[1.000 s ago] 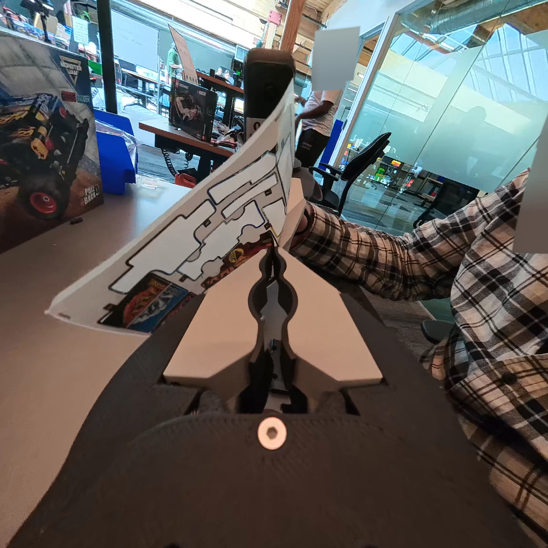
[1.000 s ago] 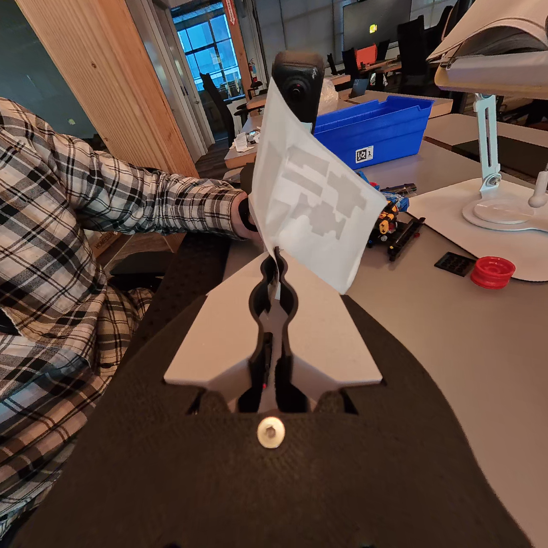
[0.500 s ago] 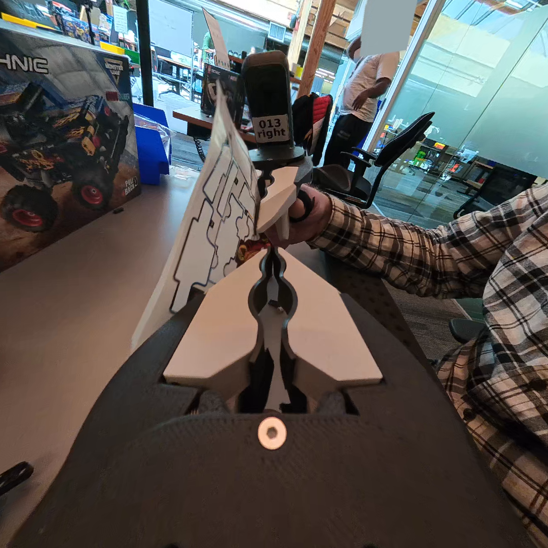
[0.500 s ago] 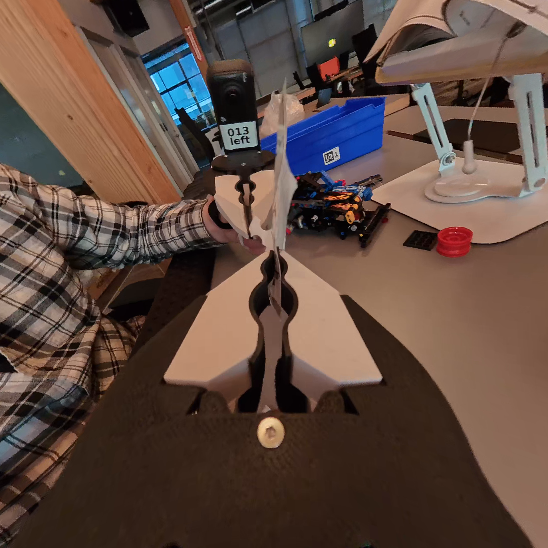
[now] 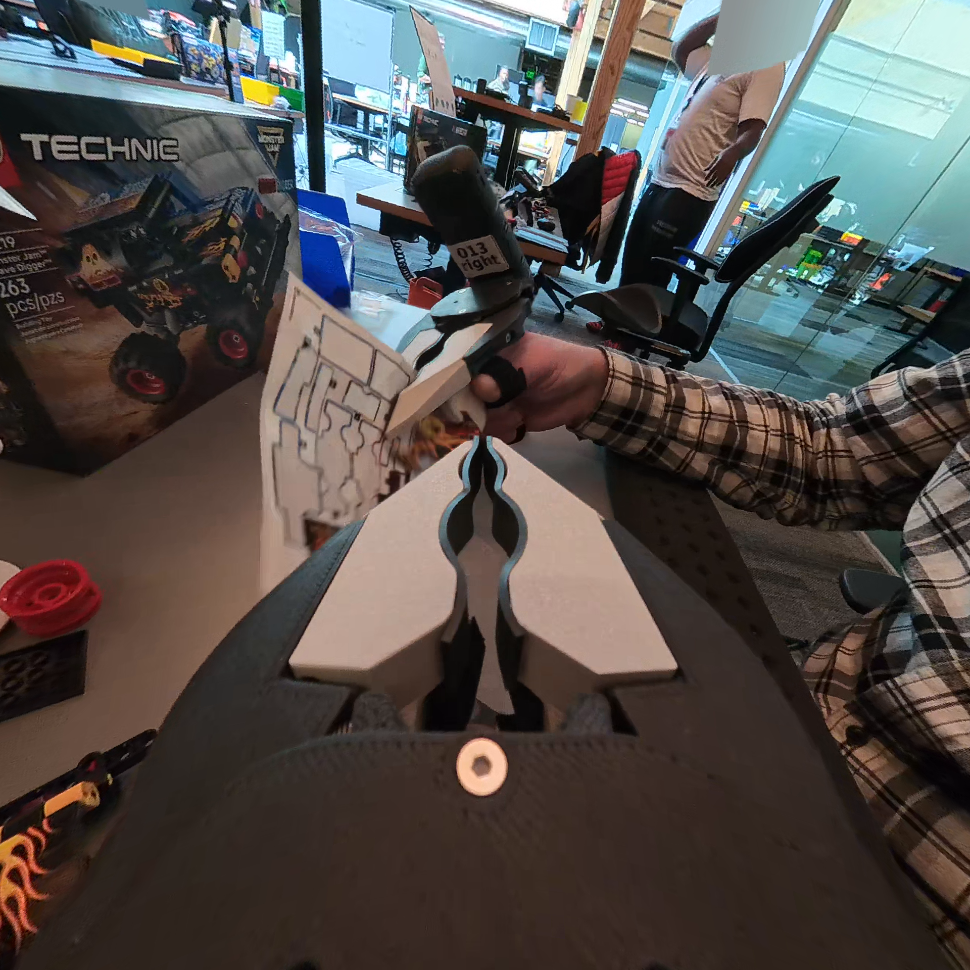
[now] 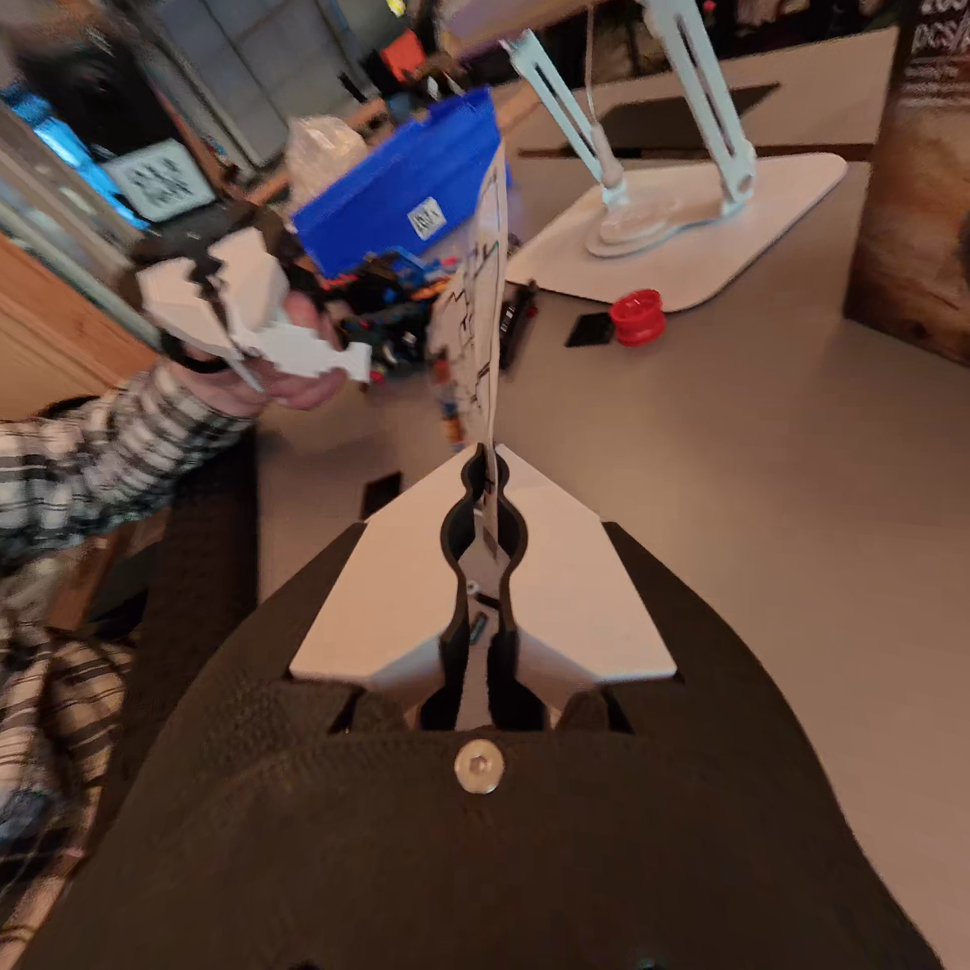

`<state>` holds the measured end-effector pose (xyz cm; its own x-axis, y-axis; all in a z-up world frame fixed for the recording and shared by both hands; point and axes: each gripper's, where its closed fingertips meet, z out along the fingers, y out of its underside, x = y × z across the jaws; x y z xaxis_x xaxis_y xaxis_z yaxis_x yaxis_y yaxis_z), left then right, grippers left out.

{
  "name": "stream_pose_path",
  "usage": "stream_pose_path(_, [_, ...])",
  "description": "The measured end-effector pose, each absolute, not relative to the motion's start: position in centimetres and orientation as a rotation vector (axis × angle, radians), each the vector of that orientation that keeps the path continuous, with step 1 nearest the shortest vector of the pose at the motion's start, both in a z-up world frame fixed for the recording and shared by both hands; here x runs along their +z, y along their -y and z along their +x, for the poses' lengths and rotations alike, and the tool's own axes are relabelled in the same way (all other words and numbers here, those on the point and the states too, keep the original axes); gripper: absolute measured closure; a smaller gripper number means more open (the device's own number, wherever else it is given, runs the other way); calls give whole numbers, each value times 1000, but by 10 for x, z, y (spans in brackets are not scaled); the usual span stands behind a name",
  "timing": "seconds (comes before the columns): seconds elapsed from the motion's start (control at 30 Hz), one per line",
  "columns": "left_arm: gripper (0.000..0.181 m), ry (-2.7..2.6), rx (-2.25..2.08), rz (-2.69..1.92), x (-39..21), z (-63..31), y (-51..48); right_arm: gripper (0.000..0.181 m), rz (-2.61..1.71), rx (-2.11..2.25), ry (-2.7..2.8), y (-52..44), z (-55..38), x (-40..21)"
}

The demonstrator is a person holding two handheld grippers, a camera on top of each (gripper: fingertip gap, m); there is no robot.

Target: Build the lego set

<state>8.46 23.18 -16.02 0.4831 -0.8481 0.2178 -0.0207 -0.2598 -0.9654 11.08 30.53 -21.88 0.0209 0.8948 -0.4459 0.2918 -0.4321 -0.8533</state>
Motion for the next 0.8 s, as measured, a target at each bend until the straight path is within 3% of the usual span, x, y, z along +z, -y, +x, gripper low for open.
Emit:
stream_pose_path(0.17, [181, -783, -860, -1661, -163, 86, -234, 179, -1862, 1188, 1216, -323, 112, -240])
stream_pose_path(0.33, [181, -785, -814, -1660, -163, 85, -236, 136, -1980, 1024, 1170, -343, 123, -258])
stream_pose_path(0.77, [181, -883, -446, -1642, -172, 87, -242, 80, -1894, 447, 1244, -375, 153, -257])
stream_pose_path(0.8, [181, -890, -393, -1631, -171, 86, -243, 82, -1869, 428, 1258, -374, 152, -255])
